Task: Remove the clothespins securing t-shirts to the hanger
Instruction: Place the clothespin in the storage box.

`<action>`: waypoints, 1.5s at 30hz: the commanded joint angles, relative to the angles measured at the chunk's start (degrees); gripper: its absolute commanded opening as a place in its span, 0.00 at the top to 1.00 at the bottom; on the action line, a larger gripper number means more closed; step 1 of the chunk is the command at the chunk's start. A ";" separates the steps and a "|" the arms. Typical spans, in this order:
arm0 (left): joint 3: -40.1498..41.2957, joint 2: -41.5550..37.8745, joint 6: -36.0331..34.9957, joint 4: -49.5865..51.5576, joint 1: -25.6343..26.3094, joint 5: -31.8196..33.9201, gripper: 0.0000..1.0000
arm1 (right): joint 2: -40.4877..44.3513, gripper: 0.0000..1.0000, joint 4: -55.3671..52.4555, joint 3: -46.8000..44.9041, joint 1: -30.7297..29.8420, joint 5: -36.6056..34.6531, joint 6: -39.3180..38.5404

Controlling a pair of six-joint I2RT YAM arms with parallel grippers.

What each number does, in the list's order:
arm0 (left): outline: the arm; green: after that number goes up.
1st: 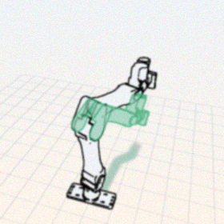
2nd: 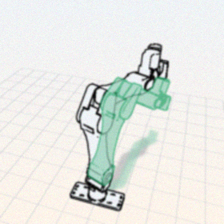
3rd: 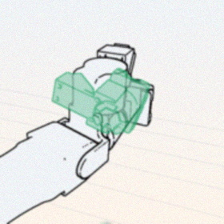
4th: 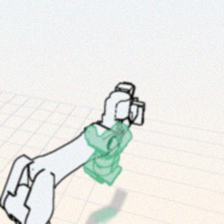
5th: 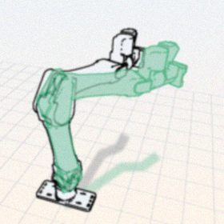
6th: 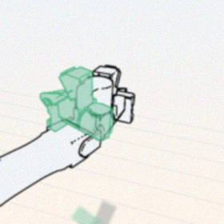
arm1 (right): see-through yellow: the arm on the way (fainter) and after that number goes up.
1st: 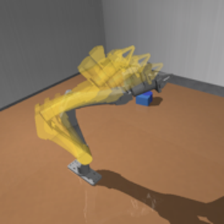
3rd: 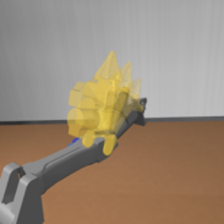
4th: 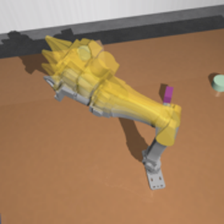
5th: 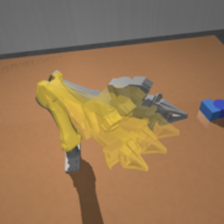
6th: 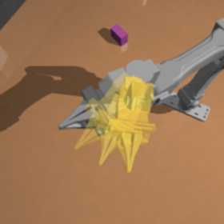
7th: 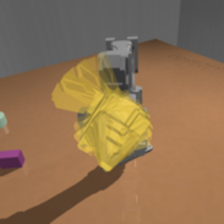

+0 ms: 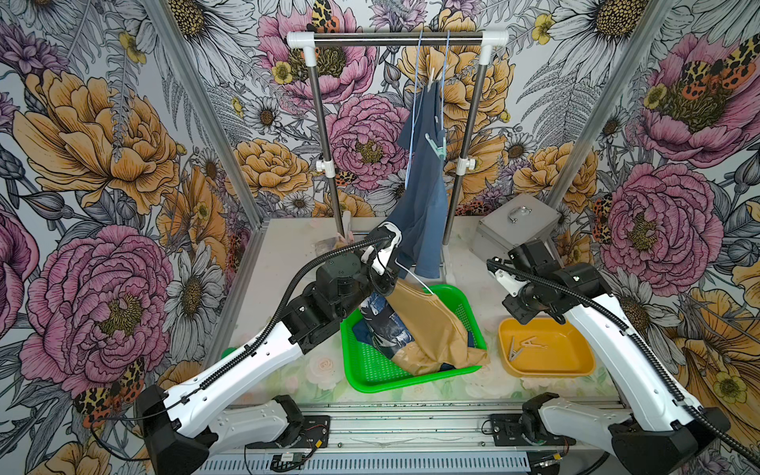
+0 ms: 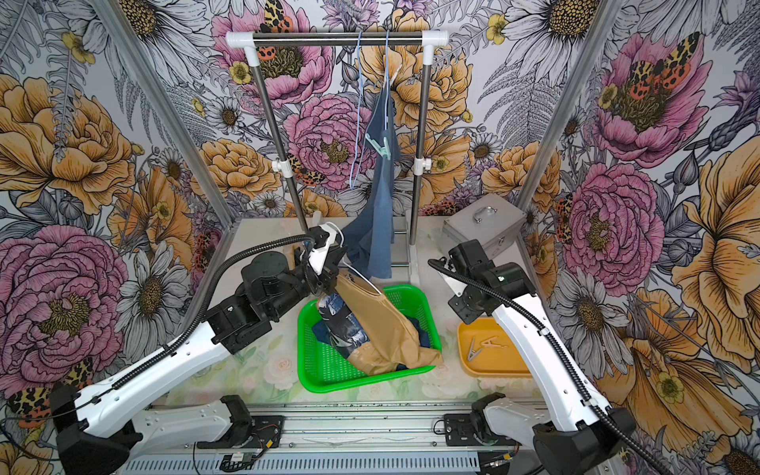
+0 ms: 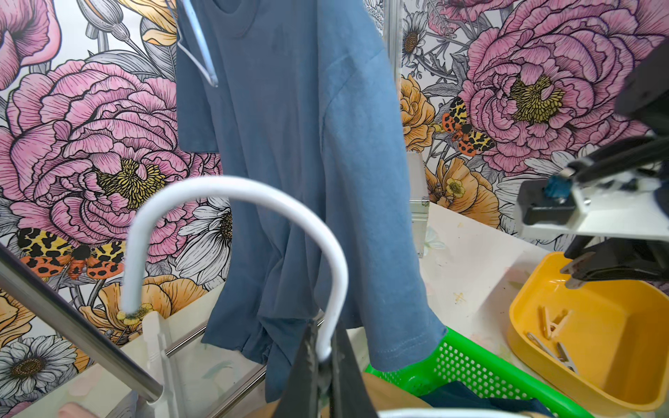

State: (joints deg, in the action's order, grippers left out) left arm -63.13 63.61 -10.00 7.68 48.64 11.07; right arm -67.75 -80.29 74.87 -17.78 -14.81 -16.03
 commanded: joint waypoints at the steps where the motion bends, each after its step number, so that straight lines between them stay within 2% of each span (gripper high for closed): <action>1: 1.04 -1.32 -1.72 -1.95 0.40 -3.29 1.00 | -1.50 0.84 -0.48 -3.87 4.02 -6.25 -1.49; 12: 2.37 -2.78 0.51 -4.72 0.84 -6.74 1.00 | -8.34 0.86 7.47 -19.25 12.34 -7.91 -4.37; 20: 2.85 -3.45 0.38 -5.22 1.10 -5.89 1.00 | -8.20 0.79 14.28 -26.55 14.30 -4.93 -9.28; 24: 2.44 -2.91 0.25 -5.22 1.15 -5.53 1.00 | -9.35 0.71 15.93 -28.76 14.97 -3.52 -10.32; 33: 1.49 -1.32 0.20 -5.01 1.33 -5.65 1.00 | -9.37 0.50 17.99 -28.27 15.19 -3.44 -11.78; 38: 0.73 -0.81 0.07 -4.87 1.46 -6.08 1.00 | -6.07 0.46 17.18 -24.80 15.32 -4.34 -11.28; 45: -1.12 -0.09 -0.34 -3.62 2.70 -5.21 1.00 | 2.87 0.44 17.09 -19.35 15.32 -4.16 -9.71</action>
State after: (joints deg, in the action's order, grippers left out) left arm -61.21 63.33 -10.31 4.97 50.24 6.04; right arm -68.47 -63.48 52.45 -2.92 -18.39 -26.63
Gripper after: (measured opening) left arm 0.066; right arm 0.558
